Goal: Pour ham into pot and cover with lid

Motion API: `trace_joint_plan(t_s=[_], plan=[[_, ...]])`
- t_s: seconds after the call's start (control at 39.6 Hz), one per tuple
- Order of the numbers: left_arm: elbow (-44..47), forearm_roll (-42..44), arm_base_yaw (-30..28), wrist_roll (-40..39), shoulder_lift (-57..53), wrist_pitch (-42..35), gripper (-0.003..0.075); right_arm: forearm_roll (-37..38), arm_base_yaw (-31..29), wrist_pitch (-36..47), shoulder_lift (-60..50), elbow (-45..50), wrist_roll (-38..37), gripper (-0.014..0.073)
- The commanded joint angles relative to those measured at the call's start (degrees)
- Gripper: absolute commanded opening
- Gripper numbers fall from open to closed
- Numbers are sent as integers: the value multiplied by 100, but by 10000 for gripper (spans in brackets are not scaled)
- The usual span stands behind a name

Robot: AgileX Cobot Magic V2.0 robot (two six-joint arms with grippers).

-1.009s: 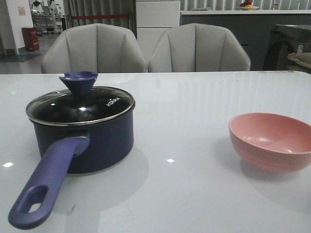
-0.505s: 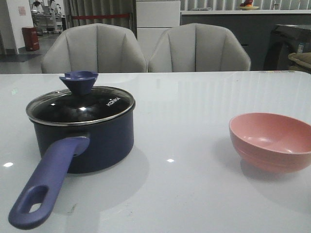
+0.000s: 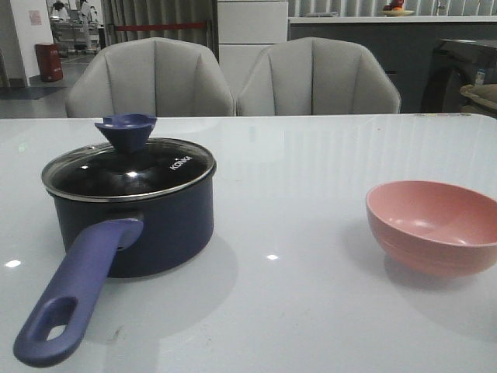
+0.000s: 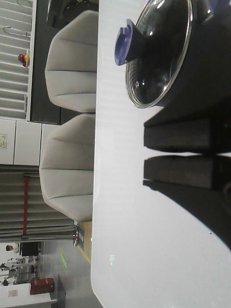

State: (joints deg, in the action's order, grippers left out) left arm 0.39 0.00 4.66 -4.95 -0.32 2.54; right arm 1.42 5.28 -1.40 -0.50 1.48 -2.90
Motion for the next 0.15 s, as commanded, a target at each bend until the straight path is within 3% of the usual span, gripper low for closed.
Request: trace_joint_plan(t_s=[0.0,0.13], plan=[[177,0,42,-41,-120,-415,114,66,-18,473,-109,63,5,155],[177,0,42,-41,-120,-415,114,66,-18,473,-109,63,5,155]])
